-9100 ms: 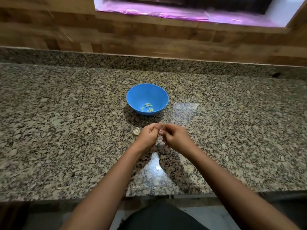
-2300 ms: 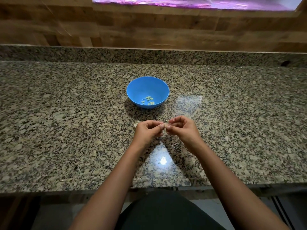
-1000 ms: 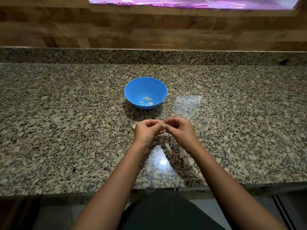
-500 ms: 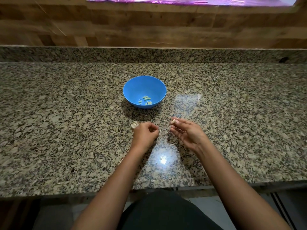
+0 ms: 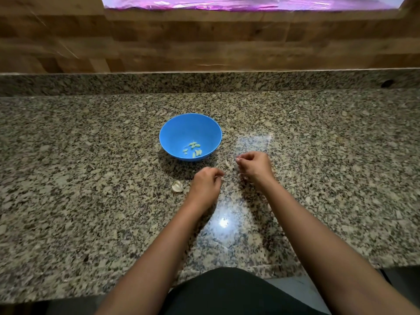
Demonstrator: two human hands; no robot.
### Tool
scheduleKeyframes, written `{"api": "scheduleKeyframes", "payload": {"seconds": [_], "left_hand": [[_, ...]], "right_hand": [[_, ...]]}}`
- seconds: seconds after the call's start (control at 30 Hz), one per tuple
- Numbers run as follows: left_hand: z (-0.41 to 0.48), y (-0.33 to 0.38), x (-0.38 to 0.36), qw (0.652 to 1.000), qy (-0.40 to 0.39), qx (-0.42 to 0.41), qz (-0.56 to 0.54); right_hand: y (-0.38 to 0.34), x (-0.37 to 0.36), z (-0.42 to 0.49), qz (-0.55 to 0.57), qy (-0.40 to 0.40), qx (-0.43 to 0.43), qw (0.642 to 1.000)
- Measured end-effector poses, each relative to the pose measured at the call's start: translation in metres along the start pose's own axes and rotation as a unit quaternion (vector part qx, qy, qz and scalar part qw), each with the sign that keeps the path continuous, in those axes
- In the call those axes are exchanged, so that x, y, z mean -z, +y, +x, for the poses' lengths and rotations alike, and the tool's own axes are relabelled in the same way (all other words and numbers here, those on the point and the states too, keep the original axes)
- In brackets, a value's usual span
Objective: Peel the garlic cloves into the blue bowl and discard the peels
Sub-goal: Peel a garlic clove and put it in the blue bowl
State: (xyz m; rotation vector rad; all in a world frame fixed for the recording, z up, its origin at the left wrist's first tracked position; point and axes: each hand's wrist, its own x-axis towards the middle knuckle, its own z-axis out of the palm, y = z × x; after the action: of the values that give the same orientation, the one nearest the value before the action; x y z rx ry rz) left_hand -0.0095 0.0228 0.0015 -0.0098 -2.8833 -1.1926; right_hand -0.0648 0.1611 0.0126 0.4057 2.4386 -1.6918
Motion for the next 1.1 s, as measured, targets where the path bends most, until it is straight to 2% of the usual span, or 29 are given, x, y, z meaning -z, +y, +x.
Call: {"api": "scheduleKeyframes", "payload": {"seconds": [0.1, 0.2, 0.33, 0.47, 0.53, 0.6, 0.77, 1.0, 1.1], "left_hand": [[0.004, -0.005, -0.002, 1.0, -0.005, -0.013, -0.002], [-0.001, -0.015, -0.005, 0.999, -0.009, -0.043, 0.017], [-0.018, -0.024, -0.012, 0.989, -0.015, -0.066, 0.13], [-0.013, -0.03, -0.012, 0.969, -0.064, -0.011, 0.239], [-0.008, -0.03, -0.01, 0.967, -0.089, 0.004, 0.239], [-0.01, -0.028, -0.011, 0.968, -0.087, -0.016, 0.234], [-0.044, -0.029, -0.018, 0.984, -0.022, -0.099, 0.144], [-0.076, -0.016, -0.022, 0.992, 0.057, -0.056, 0.102], [-0.077, -0.016, -0.023, 0.991, 0.06, -0.047, 0.11]], "right_hand": [[0.004, 0.002, 0.004, -0.045, -0.001, 0.027, 0.999], [0.017, 0.006, -0.006, -0.151, -0.014, 0.087, 0.985], [0.037, 0.012, -0.035, -0.308, -0.051, 0.155, 0.937], [0.061, 0.004, -0.051, -0.409, -0.087, 0.176, 0.891], [0.063, -0.001, -0.046, -0.414, -0.084, 0.187, 0.887], [0.058, -0.005, -0.041, -0.401, -0.078, 0.202, 0.89], [0.06, -0.006, -0.06, -0.325, -0.049, 0.261, 0.908], [0.059, 0.0, -0.101, -0.302, -0.027, 0.293, 0.907], [0.061, -0.003, -0.107, -0.281, -0.032, 0.268, 0.921]]}}
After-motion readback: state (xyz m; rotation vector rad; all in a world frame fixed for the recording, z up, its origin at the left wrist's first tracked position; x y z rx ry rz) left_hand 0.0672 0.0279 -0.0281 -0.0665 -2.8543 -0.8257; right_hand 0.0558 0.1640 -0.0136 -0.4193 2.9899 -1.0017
